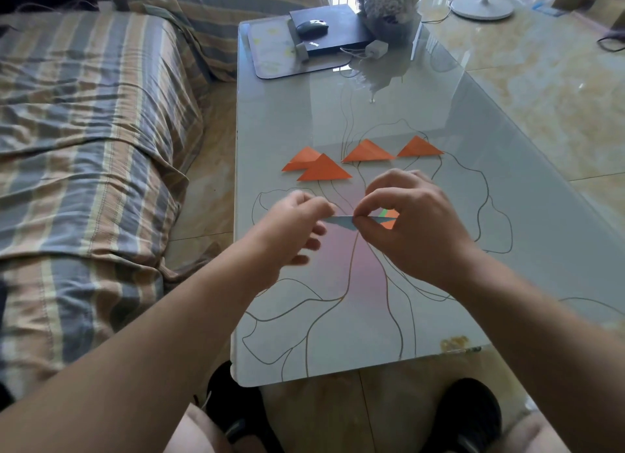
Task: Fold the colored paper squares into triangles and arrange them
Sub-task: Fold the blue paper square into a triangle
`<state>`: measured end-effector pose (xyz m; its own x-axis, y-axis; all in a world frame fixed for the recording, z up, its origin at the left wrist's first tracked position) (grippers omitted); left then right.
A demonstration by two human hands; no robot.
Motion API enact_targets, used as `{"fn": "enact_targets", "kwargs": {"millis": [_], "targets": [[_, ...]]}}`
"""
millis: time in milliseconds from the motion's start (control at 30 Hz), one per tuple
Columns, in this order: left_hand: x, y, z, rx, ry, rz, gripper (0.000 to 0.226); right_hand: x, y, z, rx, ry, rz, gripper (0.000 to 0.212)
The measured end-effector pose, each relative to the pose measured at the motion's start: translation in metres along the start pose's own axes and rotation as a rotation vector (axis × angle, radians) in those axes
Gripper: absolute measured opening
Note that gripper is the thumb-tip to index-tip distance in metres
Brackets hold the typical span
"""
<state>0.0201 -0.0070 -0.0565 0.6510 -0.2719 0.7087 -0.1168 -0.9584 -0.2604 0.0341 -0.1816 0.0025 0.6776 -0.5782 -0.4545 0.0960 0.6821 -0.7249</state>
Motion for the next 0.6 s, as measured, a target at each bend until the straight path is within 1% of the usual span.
{"fn": "enact_targets", "kwargs": {"millis": [33, 133, 200, 233, 367, 533, 600], "targets": [[0.011, -0.005, -0.002, 0.079, 0.156, 0.075, 0.017, 0.002, 0.001, 0.000, -0.010, 0.020, -0.004, 0.008], [0.040, -0.002, -0.027, 0.216, 0.623, 0.349, 0.010, 0.004, 0.003, -0.001, -0.028, 0.057, 0.012, 0.006], [0.050, 0.001, -0.044, 0.341, 0.846, 0.493, 0.010, 0.003, 0.003, -0.001, -0.021, 0.056, 0.035, 0.005], [0.052, 0.002, -0.048, 0.374, 0.903, 0.507, 0.010, 0.003, 0.002, -0.001, -0.017, 0.055, 0.042, 0.005], [0.051, 0.000, -0.047, 0.397, 0.930, 0.501, 0.006, 0.001, 0.002, -0.001, -0.017, 0.052, 0.061, 0.003], [0.052, 0.006, -0.046, 0.348, 0.949, 0.560, 0.013, 0.000, 0.005, 0.000, -0.040, 0.028, 0.079, 0.005], [0.054, 0.005, -0.048, 0.351, 0.977, 0.576, 0.011, 0.001, 0.004, 0.000, -0.037, 0.040, 0.106, 0.005]]}}
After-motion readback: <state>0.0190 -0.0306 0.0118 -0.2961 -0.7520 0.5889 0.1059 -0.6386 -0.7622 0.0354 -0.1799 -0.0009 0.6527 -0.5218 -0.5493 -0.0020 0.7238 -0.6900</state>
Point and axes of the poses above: each hand's wrist, its own z-axis towards the middle knuckle, its own y-axis out of the palm, x = y × z, the point moved 9 cm from there along z, towards the middle knuckle, and after that the axes turned 12 degrees about -y, right-handed, at the moved point
